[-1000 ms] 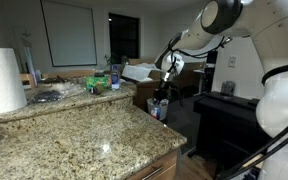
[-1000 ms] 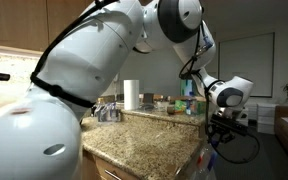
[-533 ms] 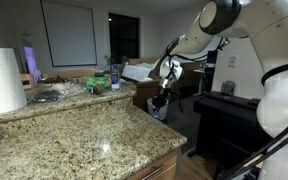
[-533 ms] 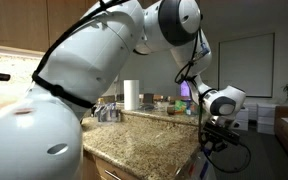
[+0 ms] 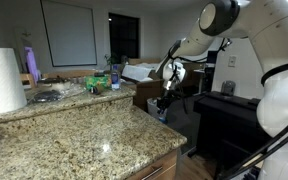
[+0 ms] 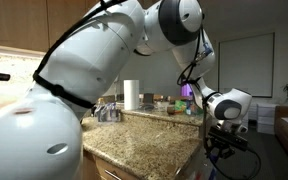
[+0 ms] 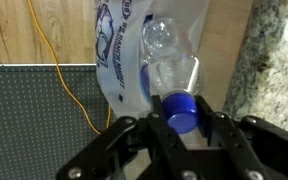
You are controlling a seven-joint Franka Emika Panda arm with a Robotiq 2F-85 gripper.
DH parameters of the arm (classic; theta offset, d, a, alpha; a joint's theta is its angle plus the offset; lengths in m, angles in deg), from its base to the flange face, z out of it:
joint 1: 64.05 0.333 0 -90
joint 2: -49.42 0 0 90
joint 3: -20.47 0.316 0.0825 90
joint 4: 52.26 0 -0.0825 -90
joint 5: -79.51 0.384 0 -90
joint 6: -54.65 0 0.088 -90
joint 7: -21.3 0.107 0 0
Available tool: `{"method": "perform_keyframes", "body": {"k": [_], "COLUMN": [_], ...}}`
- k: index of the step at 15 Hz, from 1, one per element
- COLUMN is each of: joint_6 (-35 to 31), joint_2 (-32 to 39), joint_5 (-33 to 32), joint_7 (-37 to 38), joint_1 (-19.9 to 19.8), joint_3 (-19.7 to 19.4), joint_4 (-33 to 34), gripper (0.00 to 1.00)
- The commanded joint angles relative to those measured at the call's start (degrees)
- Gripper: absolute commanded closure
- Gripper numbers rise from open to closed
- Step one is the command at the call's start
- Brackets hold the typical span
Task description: Put all the water bottles into the plastic bag
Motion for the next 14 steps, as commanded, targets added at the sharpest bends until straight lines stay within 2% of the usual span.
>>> {"method": "perform_keyframes", "body": {"k": [1,5,6,7,8,10,14], "joint_6": [-2.42,-2.51,-2.5,-2.5,-2.44,-2.38,-2.81], "joint_2": [0.49,0.47,0.44,0.39,0.34,0.07,-2.6], "joint_5": [-2.28,-2.9,-2.89,-2.96,-3.04,-3.09,-2.69], "joint_7": [1.14,0.48,0.34,0.17,0.15,-0.01,-1.23], "joint_1": [-0.08,-0.07,-0.07,-0.03,-0.01,-0.14,-0.55], "joint_3": [-1.4,-1.11,-0.9,-0.69,-0.57,-0.29,0.52], "joint_4": [-0.46,-1.46,-1.48,-1.37,-1.25,-0.89,-0.27], "gripper": [0.88,0.89,0.69,0.4,0.38,0.28,0.02]}}
